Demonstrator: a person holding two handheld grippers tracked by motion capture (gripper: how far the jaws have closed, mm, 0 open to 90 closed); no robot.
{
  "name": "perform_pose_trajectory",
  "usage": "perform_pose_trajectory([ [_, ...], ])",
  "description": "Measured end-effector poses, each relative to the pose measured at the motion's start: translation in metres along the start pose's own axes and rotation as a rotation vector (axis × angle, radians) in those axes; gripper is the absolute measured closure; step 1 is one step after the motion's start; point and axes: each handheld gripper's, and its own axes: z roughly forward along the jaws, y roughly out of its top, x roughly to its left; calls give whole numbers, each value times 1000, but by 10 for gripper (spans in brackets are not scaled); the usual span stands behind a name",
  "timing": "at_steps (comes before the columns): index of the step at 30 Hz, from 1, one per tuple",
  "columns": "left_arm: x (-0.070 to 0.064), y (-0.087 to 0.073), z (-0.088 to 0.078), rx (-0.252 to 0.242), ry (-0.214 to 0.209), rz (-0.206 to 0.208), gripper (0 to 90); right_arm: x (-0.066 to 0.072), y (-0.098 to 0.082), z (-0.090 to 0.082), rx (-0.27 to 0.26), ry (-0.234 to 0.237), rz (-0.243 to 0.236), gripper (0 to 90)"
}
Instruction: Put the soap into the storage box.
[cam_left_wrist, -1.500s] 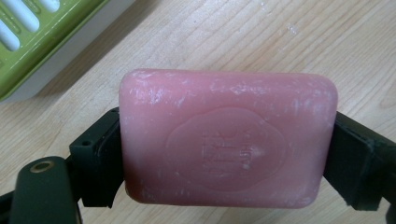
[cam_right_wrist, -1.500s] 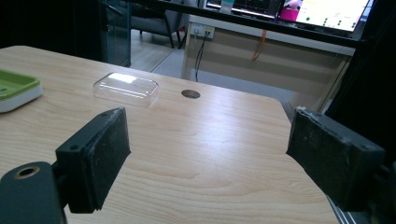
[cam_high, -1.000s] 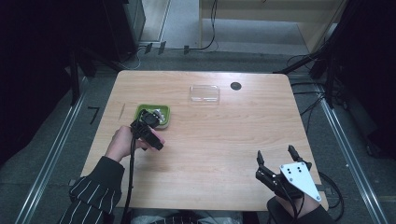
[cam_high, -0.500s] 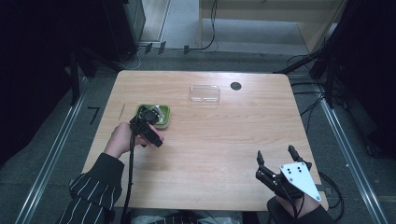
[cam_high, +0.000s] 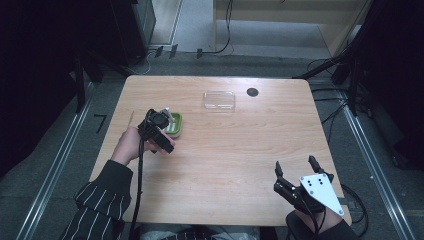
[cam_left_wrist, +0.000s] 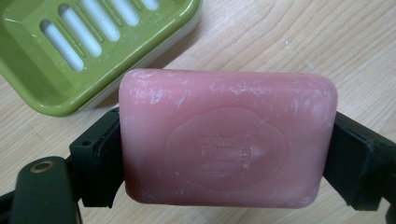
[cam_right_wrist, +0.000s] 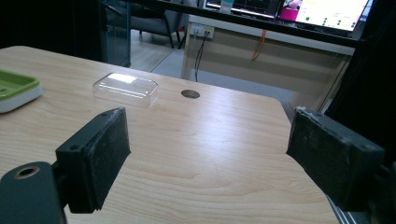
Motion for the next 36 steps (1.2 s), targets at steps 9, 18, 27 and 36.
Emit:
perform_pose_trajectory([
  [9, 9, 3, -4, -23, -5, -38, 134, 0, 0, 0, 0, 0, 0, 128],
  [18, 19, 5, -5, -37, -9, -69, 135, 0, 0, 0, -1, 0, -1, 128],
  [27, 28, 12, -2, -45, -13, -106, 135, 0, 0, 0, 1, -2, -2, 128],
  [36, 38, 17, 0, -58, 7, -150, 135, -1, 0, -1, -2, -5, -4, 128],
])
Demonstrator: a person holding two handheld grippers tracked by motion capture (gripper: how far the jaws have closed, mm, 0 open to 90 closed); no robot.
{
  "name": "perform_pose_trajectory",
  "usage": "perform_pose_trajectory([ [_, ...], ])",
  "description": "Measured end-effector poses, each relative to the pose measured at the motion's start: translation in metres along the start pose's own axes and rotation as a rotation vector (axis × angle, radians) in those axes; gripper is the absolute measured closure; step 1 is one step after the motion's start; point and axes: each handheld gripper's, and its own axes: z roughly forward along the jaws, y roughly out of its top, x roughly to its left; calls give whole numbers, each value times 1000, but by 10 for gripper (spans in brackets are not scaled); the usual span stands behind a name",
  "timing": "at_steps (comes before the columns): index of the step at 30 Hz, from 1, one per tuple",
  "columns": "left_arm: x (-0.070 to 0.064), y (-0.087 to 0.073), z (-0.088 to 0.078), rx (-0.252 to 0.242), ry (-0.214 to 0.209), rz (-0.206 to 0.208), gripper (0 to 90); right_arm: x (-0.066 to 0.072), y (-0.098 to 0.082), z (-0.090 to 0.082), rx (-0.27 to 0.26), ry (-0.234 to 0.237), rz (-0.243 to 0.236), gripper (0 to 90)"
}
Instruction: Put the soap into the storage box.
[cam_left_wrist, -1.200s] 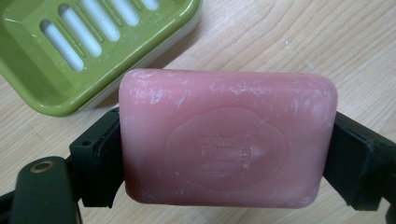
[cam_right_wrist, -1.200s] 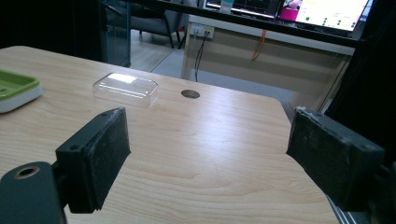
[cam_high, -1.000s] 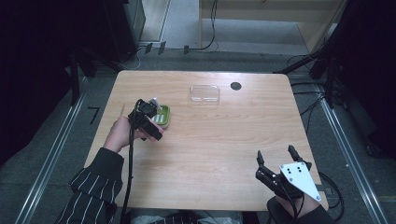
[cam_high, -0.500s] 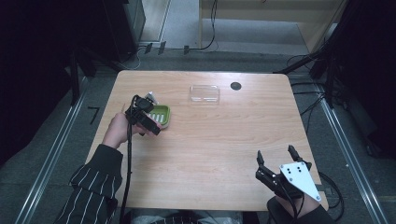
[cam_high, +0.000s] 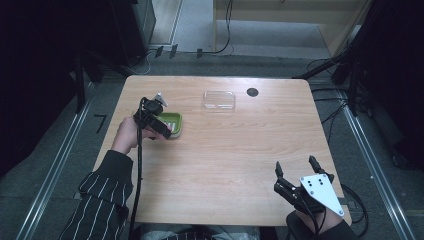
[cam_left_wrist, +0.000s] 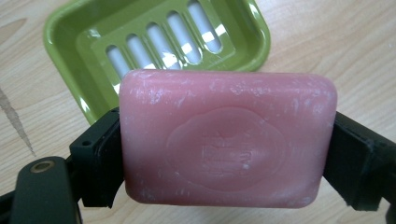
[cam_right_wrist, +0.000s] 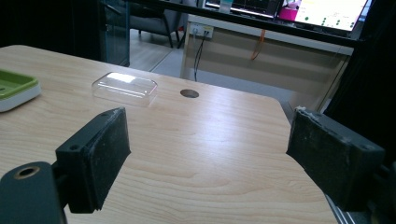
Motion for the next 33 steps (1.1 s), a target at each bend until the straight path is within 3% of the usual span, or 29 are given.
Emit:
perform_pose_trajectory([
  [18, 11, 9, 3, -17, 6, -42, 135, -4, -2, -4, 8, -16, 6, 128],
  [33, 14, 22, 13, -31, 21, -108, 135, -12, -6, -14, 14, -53, 10, 128],
])
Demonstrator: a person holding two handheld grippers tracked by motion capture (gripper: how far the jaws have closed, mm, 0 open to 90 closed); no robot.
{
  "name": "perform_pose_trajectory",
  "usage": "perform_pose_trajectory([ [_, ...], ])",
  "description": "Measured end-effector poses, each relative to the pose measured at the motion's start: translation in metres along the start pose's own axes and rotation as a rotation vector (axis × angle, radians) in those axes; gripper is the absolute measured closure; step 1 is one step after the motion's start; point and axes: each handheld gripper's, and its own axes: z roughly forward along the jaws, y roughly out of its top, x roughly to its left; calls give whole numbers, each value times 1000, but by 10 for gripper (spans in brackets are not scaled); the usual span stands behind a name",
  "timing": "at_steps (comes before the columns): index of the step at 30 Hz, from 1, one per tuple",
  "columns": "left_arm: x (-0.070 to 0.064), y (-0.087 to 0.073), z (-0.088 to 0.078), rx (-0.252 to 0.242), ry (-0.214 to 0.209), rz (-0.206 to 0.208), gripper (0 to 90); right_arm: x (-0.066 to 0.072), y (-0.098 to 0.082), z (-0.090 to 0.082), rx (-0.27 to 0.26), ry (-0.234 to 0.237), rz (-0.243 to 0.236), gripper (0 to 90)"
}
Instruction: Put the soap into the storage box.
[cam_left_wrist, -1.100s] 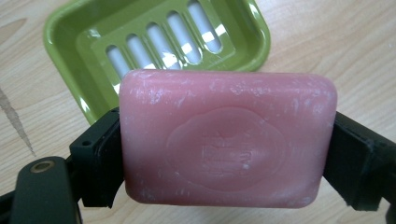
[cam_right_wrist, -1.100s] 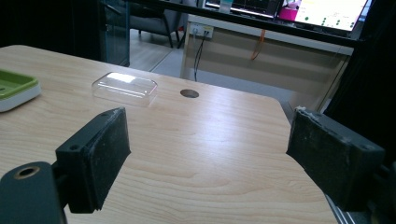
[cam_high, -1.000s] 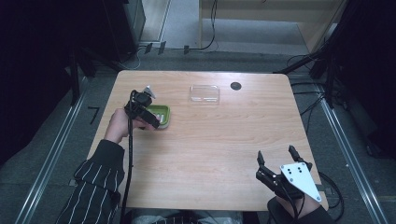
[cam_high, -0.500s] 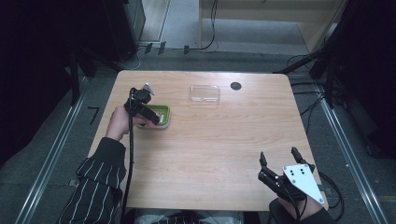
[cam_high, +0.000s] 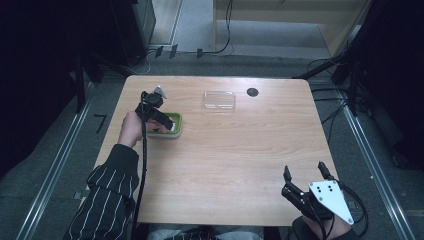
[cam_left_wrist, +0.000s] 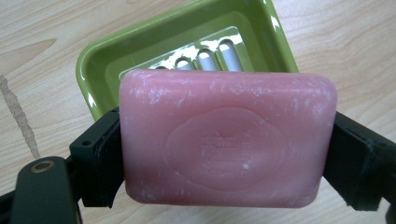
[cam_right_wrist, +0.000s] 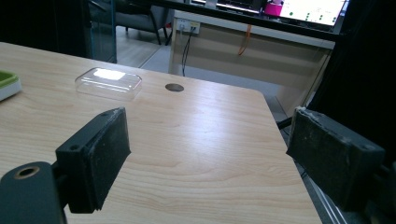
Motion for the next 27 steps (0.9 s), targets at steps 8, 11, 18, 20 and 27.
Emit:
perform_pose_trajectory([
  [8, 2, 6, 7, -1, 12, -36, 134, -1, -1, -3, 3, -7, 4, 128],
  [11, 5, 7, 11, 6, 24, -59, 135, -1, -1, -4, 4, -11, 3, 128],
  [18, 11, 9, 18, 14, 21, -100, 135, -1, -1, -5, 1, -16, -1, 128],
  [20, 12, 10, 19, 12, 16, -104, 134, -2, -1, -5, 1, -17, 2, 128],
  [27, 9, 15, 26, 17, 11, -107, 134, -1, -1, -5, 0, -17, 0, 128],
])
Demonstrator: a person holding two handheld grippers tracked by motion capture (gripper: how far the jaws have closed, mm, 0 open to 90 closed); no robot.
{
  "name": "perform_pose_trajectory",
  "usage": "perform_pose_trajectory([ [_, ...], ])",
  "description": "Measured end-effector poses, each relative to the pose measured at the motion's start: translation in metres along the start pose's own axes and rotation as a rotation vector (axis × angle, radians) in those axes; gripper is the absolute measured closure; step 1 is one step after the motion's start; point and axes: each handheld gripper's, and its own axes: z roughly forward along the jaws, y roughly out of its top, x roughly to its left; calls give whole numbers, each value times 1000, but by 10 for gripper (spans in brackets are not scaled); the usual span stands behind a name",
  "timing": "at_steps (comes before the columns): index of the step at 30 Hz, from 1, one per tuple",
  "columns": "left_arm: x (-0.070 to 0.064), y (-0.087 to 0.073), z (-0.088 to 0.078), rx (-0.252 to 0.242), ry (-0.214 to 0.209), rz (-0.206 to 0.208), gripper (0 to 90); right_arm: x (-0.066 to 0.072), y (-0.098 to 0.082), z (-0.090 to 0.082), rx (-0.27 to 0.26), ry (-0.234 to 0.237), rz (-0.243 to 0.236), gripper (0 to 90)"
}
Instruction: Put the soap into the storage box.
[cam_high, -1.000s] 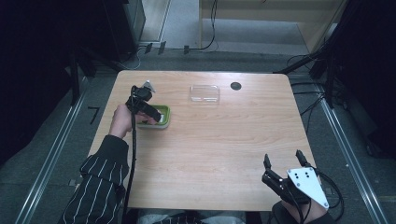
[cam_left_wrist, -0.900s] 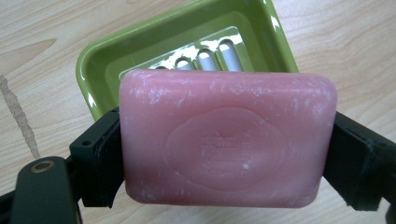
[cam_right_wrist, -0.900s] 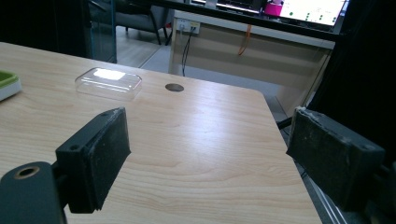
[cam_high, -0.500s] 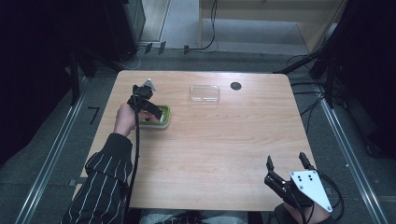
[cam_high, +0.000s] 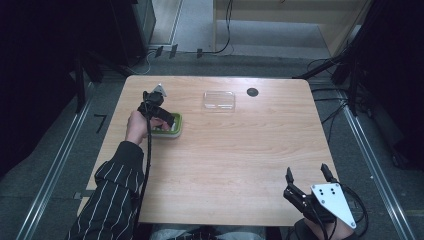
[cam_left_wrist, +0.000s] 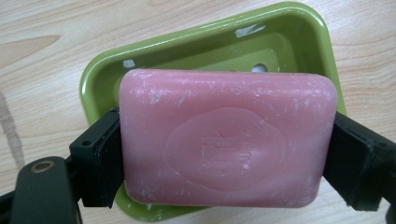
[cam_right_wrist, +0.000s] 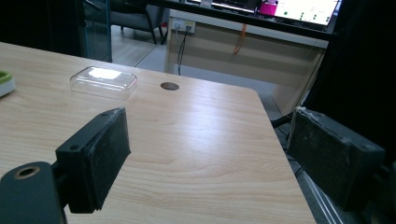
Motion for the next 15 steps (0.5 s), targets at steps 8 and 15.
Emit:
perform_pose_trajectory([
  [8, -7, 6, 7, 6, 8, 7, 134, -1, 0, -1, 1, -4, 4, 128],
  [15, -5, 8, 13, 21, 14, -4, 134, -1, 0, -1, 2, -2, 2, 128],
])
